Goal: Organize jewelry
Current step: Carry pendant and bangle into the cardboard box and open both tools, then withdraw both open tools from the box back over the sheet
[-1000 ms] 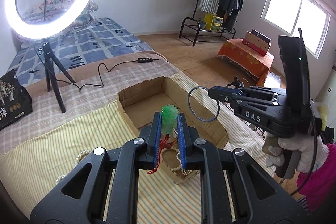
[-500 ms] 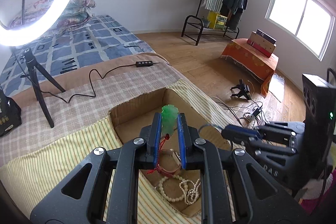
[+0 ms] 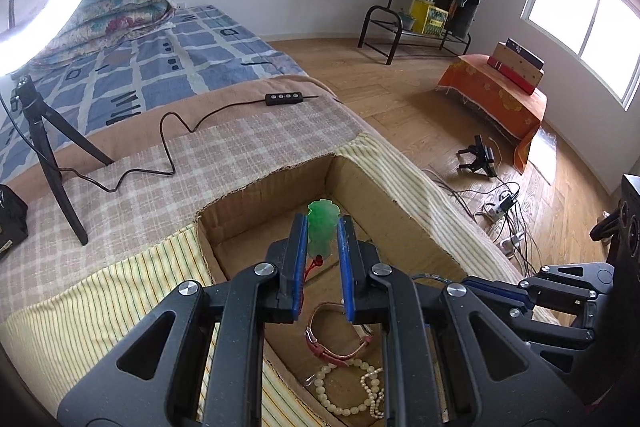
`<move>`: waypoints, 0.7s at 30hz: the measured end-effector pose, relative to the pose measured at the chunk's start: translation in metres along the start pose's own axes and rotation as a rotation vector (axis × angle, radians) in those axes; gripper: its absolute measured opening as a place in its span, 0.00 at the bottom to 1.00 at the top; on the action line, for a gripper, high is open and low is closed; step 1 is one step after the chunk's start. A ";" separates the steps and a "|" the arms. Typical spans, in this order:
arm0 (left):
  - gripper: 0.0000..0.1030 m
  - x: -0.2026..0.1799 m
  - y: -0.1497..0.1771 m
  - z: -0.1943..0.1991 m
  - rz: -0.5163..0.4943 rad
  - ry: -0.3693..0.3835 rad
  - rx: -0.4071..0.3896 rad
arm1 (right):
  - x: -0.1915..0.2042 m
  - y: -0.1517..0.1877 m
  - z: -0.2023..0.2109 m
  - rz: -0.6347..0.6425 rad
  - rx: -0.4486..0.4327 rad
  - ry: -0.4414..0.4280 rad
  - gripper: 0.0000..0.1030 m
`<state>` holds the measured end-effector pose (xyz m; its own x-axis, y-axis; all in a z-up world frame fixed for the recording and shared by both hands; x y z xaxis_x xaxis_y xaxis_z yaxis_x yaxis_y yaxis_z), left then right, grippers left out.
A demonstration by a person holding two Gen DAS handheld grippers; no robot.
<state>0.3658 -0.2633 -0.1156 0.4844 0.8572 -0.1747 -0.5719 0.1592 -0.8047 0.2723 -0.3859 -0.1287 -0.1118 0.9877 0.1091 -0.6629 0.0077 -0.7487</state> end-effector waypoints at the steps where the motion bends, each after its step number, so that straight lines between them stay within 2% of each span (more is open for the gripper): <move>1: 0.13 0.000 0.001 -0.001 -0.002 -0.002 0.004 | 0.000 0.001 0.000 0.000 0.003 0.000 0.02; 10: 0.14 0.001 -0.001 0.002 0.003 -0.022 0.002 | 0.000 0.000 0.002 -0.005 -0.004 0.003 0.02; 12: 0.14 0.002 -0.001 0.005 -0.001 -0.025 0.000 | 0.001 0.000 0.003 -0.003 -0.005 0.005 0.08; 14: 0.16 0.002 -0.002 0.007 -0.002 -0.026 0.000 | 0.000 0.000 0.006 -0.008 -0.012 0.005 0.19; 15: 0.28 0.003 -0.002 0.008 0.000 -0.031 0.002 | 0.000 0.000 0.007 -0.011 -0.015 0.008 0.22; 16: 0.34 0.003 -0.003 0.010 0.004 -0.035 -0.002 | -0.001 -0.001 0.007 -0.015 -0.017 0.009 0.28; 21: 0.36 0.005 -0.007 0.020 0.004 -0.041 -0.023 | -0.001 -0.003 0.015 -0.020 -0.039 0.017 0.43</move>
<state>0.3587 -0.2506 -0.0994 0.4542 0.8774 -0.1545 -0.5583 0.1452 -0.8168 0.2633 -0.3890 -0.1164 -0.0858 0.9899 0.1131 -0.6355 0.0331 -0.7714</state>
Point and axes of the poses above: each gripper's, at about its wrist camera, not at the fingertips, and z roughly against the way its jaws point, x to its left, y to its underside, the point moved 2 cm from there along -z, roughly the way its jaws point, and after that the axes turned 10 degrees about -x, right-handed, at the moved point
